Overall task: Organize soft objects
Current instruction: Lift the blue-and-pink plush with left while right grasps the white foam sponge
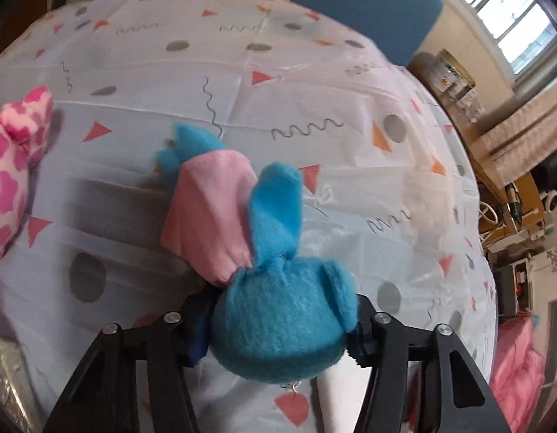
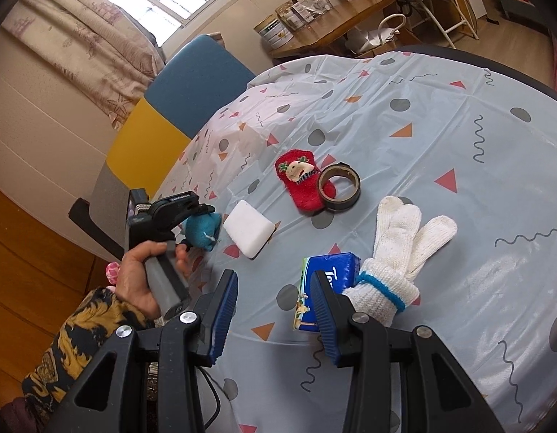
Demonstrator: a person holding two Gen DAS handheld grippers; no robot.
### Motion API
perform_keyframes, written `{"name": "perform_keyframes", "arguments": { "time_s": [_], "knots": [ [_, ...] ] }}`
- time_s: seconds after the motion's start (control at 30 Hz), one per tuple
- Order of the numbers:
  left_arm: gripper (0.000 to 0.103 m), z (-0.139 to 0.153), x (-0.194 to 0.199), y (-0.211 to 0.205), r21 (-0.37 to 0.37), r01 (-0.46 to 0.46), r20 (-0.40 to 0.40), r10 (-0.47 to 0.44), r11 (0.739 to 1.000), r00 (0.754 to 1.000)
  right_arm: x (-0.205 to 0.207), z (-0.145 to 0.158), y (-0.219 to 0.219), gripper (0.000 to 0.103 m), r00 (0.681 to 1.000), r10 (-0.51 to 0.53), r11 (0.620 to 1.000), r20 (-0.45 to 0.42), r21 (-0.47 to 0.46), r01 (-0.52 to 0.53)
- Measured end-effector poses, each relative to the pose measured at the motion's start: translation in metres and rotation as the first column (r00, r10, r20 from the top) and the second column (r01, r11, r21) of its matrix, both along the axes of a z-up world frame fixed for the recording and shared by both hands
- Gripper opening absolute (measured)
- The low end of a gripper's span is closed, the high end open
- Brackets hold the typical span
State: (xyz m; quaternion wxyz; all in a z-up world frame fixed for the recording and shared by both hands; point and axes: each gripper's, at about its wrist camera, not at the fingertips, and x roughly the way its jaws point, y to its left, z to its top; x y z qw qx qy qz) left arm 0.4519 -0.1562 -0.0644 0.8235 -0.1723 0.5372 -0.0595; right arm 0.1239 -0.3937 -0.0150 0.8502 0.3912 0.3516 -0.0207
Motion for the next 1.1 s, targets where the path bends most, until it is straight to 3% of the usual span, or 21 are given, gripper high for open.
{"name": "perform_keyframes", "arguments": {
  "time_s": [0.17,0.33,0.67,0.77,0.9,1.03,1.07,1.1],
  "knots": [
    [0.057,0.024,-0.035,-0.007,0.072,0.071,0.078,-0.076,0.995,0.994,-0.003,-0.001,-0.005,0.042,1.000,-0.029,0.999,0.003,0.016,0.029],
    [0.057,0.058,-0.088,-0.008,0.082,0.144,0.137,-0.154,0.986,0.979,-0.008,-0.005,-0.016,0.042,0.996,-0.089,0.994,0.003,0.065,0.089],
    [0.057,0.147,-0.218,0.024,0.097,0.283,0.328,-0.299,0.954,0.896,-0.004,-0.007,-0.015,0.042,0.995,-0.096,0.995,-0.041,0.028,0.097],
    [0.058,0.171,-0.255,0.050,0.125,0.295,0.385,-0.321,0.947,0.865,0.004,-0.006,-0.005,0.042,0.997,-0.034,0.999,-0.072,-0.018,0.033],
    [0.058,0.185,-0.294,0.091,0.175,0.279,0.434,-0.328,0.944,0.839,0.025,-0.003,0.024,0.042,0.984,0.114,0.987,-0.136,-0.097,-0.127],
    [0.058,0.178,-0.321,0.131,0.215,0.249,0.438,-0.321,0.944,0.840,0.055,0.009,0.055,0.042,0.955,0.246,0.942,-0.165,-0.191,-0.275],
    [0.058,0.173,-0.327,0.141,0.221,0.242,0.434,-0.317,0.945,0.843,0.063,0.012,0.063,0.045,0.946,0.276,0.927,-0.171,-0.214,-0.310],
    [0.058,0.168,-0.333,0.154,0.220,0.232,0.426,-0.308,0.947,0.851,0.074,0.014,0.071,0.054,0.935,0.305,0.909,-0.182,-0.239,-0.343]
  ]
}}
